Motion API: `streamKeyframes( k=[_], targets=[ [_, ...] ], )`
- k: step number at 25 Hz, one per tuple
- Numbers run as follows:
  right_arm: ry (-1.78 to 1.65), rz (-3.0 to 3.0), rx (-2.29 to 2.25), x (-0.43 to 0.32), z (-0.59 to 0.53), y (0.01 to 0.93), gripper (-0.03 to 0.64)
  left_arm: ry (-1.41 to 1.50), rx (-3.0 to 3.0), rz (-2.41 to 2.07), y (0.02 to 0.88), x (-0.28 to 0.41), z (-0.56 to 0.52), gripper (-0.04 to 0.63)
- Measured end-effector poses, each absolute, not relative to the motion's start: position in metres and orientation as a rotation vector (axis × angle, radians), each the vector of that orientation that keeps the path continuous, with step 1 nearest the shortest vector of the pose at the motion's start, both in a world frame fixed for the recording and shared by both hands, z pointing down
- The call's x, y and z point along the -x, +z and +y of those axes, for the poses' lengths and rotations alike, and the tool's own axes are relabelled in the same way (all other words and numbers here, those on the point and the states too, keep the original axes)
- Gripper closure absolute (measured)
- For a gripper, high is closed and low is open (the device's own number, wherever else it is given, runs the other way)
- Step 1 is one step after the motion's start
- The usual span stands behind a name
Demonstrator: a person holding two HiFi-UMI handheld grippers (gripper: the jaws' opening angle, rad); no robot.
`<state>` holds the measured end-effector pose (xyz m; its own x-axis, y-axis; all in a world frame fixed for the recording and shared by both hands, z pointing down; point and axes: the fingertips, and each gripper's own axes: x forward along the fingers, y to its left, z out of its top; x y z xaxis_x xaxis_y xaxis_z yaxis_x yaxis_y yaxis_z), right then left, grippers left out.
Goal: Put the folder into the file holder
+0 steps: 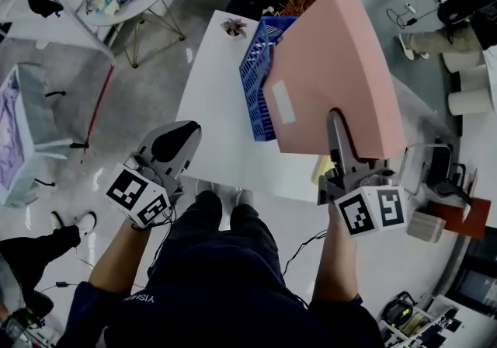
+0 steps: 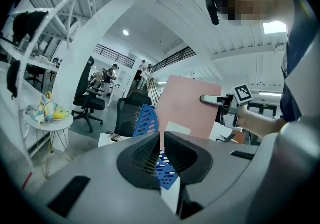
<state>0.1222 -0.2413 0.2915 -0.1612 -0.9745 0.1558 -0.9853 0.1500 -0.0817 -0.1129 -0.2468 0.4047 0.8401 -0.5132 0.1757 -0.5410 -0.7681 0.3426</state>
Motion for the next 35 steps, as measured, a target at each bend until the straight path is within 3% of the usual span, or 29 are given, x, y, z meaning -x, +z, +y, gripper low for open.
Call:
streamKeyframes(
  k=[35],
  targets=[
    [0.129, -2.274, -2.053, -0.098, -0.271, 0.334, 0.353, 0.208, -2.601, -0.773, 0.434, 0.114, -0.241, 0.546]
  ],
)
